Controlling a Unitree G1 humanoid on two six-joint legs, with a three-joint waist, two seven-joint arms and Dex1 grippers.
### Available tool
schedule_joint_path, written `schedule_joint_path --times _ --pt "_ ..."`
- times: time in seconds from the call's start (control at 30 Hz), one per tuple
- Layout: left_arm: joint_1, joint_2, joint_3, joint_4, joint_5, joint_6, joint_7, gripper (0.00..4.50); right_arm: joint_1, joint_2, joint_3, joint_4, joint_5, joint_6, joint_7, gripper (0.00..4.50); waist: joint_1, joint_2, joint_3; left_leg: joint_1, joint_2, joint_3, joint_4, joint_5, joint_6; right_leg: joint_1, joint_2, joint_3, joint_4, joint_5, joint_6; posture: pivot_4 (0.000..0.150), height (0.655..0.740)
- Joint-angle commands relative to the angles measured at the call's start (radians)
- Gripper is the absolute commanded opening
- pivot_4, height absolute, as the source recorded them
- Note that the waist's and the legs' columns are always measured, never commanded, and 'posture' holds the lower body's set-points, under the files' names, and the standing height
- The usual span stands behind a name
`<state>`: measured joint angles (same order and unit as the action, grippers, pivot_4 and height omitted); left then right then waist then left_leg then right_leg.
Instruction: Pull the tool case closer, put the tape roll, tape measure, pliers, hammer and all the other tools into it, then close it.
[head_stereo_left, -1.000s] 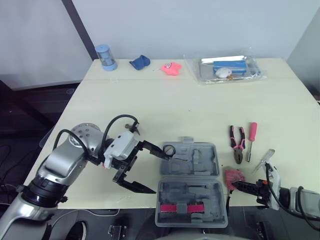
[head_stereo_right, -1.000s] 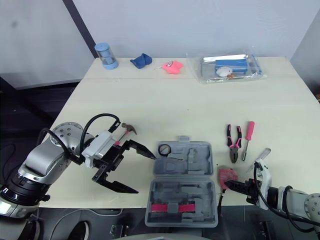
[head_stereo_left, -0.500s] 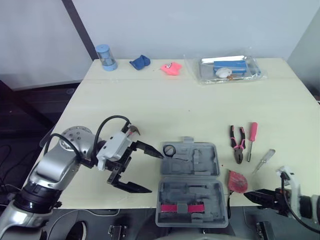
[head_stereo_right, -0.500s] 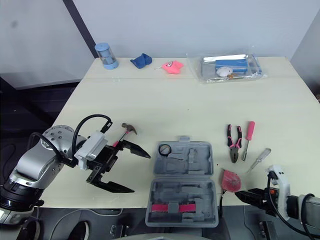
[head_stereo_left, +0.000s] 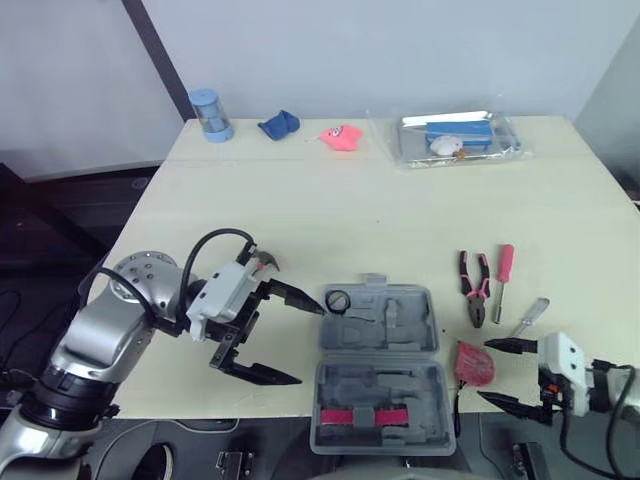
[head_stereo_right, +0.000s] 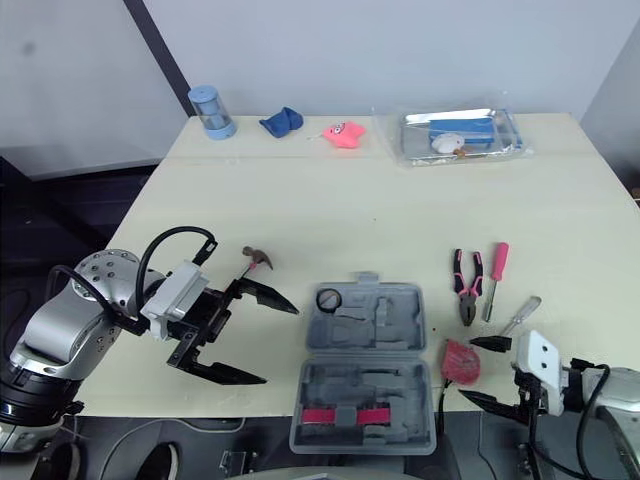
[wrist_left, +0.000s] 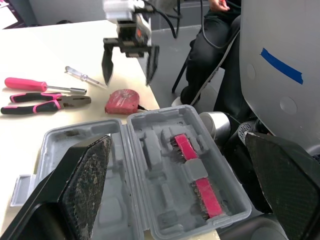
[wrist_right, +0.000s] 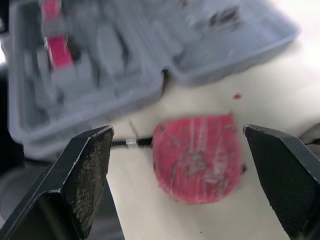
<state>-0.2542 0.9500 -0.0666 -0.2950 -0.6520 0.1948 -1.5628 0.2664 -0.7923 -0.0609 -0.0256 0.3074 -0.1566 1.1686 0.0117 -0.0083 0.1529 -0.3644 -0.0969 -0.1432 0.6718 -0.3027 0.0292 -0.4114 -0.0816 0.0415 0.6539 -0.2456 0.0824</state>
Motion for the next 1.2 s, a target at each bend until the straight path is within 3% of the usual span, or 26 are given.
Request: schedule_joint_path --times 0.03,0.77,1.2 --pt "0.0 0.004 0.032 -0.035 -0.007 0.003 -0.008 4.5 -0.043 0.019 0.026 0.069 -0.081 -0.074 -0.035 4.4 0.0 0.0 0.0 0.0 0.0 0.0 0.0 0.0 0.0 0.0 0.0 0.0 0.0 0.0 0.0 0.15 0.74" --pt "-0.006 -0.001 0.035 -0.023 0.0 0.0 -0.028 4.5 -0.023 -0.009 0.059 -0.132 -0.121 0.173 -0.109 4.4 0.0 0.001 0.0 0.0 0.0 0.0 0.0 0.0 0.0 0.0 0.0 0.001 0.001 0.0 0.0 0.15 0.74" --pt "0.0 -0.007 0.03 -0.026 0.006 -0.009 -0.024 4.5 -0.038 0.001 0.084 0.031 -0.225 0.063 -0.157 4.4 -0.001 0.0 0.0 0.0 0.0 0.0 0.0 0.0 0.0 0.0 0.0 0.001 0.001 0.0 0.0 0.15 0.74"
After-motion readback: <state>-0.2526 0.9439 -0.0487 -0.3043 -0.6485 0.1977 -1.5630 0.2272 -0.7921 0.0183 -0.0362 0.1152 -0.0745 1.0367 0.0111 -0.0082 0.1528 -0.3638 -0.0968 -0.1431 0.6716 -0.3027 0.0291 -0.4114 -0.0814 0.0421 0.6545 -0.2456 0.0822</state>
